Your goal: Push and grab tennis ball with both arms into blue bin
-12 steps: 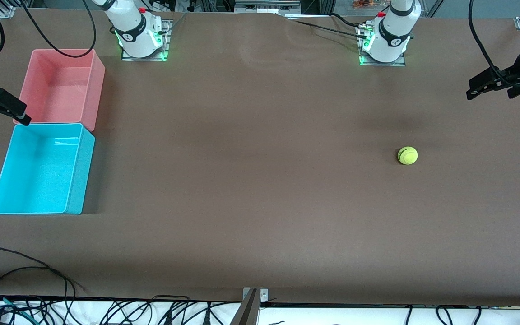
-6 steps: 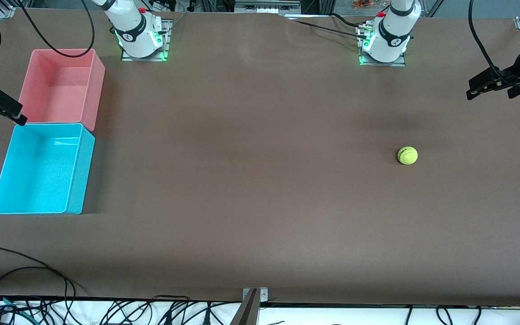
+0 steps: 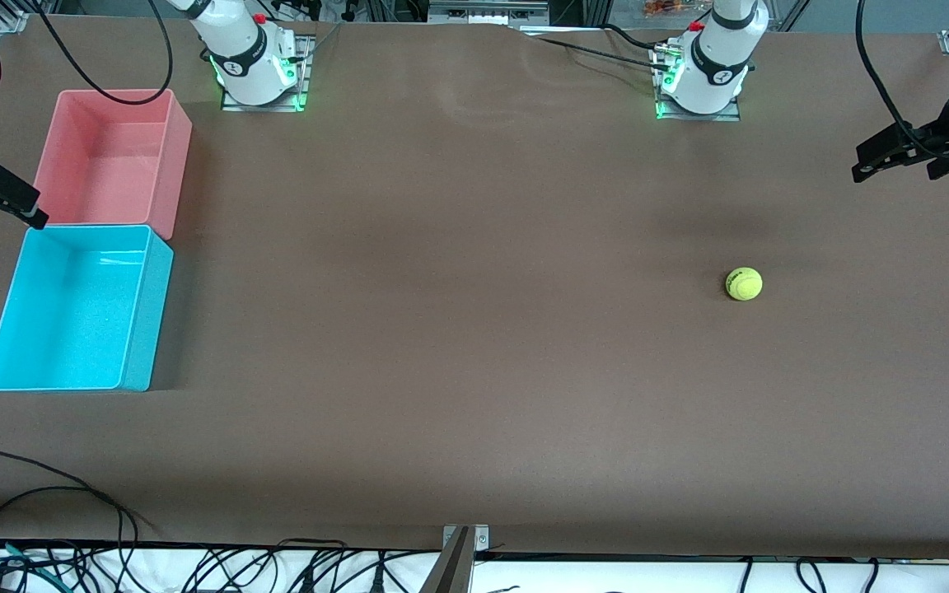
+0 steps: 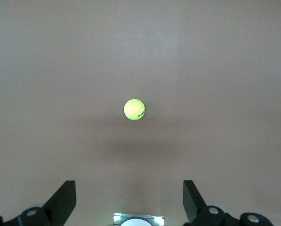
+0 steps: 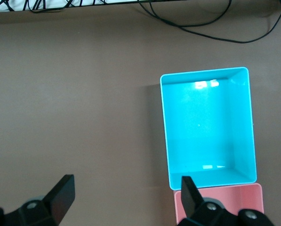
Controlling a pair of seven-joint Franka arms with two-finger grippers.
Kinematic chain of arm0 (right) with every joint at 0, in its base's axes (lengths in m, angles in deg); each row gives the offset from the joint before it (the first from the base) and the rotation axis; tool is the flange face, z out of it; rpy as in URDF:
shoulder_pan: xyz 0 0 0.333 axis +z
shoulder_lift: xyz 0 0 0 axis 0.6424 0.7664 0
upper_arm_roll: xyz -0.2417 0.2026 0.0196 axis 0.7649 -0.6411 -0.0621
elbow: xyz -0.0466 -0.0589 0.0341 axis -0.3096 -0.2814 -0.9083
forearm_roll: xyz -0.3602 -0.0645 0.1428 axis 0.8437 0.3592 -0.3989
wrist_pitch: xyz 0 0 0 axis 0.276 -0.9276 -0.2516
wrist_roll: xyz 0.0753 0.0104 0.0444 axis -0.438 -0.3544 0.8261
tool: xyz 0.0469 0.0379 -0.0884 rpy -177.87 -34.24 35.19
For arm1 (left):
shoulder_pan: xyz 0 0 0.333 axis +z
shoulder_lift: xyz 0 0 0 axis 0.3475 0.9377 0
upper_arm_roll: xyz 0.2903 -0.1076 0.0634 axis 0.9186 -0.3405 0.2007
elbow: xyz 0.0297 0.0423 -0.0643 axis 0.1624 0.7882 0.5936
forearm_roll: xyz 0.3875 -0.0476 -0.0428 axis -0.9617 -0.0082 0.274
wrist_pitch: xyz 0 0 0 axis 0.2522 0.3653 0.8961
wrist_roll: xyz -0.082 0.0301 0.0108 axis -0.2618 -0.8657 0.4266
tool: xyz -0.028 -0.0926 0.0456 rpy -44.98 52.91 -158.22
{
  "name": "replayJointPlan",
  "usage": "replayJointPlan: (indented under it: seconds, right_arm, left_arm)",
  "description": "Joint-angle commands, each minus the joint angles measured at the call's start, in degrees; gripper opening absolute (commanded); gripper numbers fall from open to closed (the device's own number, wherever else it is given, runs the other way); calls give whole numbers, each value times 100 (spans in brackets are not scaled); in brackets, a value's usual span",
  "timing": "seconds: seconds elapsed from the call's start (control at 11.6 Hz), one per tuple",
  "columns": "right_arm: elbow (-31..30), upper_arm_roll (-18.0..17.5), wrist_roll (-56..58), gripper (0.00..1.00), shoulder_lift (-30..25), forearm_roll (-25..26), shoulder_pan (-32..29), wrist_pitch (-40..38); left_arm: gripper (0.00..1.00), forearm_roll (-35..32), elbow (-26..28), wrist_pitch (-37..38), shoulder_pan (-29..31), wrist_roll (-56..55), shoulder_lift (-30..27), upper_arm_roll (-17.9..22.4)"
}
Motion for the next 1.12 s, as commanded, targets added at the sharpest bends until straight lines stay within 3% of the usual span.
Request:
replayJointPlan:
  seconds: [0.0,1.04]
  right_arm:
    - [125,-1,-41,100,3,20,-13,-88]
    - [125,-62,-49,100,30,21,22,-62]
  left_arm:
    - [100,43,-216,156,36,-23,97,1]
    - [100,78,-41,60,168,38,-17,-42]
